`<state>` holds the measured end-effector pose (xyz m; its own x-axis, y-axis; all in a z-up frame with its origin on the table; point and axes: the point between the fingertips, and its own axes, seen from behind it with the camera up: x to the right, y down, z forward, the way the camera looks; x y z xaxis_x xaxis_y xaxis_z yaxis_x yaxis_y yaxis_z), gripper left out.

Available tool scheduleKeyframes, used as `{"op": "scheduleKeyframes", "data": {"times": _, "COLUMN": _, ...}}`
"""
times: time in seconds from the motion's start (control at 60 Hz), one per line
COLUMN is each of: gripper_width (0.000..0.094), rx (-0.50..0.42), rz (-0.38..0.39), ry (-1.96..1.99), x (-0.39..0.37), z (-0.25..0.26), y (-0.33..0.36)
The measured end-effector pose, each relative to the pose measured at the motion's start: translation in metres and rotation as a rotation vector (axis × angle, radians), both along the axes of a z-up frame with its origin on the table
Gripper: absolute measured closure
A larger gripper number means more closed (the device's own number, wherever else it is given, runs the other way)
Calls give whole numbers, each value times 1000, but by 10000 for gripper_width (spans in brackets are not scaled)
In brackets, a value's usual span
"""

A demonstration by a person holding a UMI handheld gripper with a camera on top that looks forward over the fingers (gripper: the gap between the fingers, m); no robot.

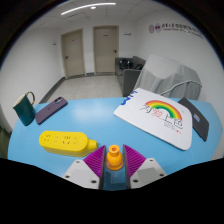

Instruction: Unplug charger

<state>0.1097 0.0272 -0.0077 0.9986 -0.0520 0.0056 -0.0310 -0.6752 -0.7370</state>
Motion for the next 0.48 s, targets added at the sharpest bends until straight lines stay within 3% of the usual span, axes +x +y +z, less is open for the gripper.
{"op": "scheduleKeyframes", "data": {"times": 0.083, "gripper_width": 365, "rx": -3, "rz": 42, "ry": 34, "x": -4, "z": 5, "y": -6}}
{"op": "scheduleKeyframes", "data": {"times": 0.1, "gripper_width": 256, "rx": 6, "rz": 54, "ry": 42, "x": -5, "z": 7, "y": -7}}
{"op": "scheduleKeyframes", "data": {"times": 0.167, "gripper_width": 110, "rx": 39, "rz": 94, "ry": 80, "x": -10, "z": 21, "y": -17}}
{"op": "scheduleKeyframes", "data": {"times": 0.35, "gripper_width": 100, "rx": 97, "rz": 175, "ry": 141, "x": -4, "z": 64, "y": -71}}
{"op": "scheduleKeyframes", "data": {"times": 0.483, "gripper_width": 101, "rx": 134, "rz": 179, "ry": 148, "x": 24, "z": 95, "y": -116}}
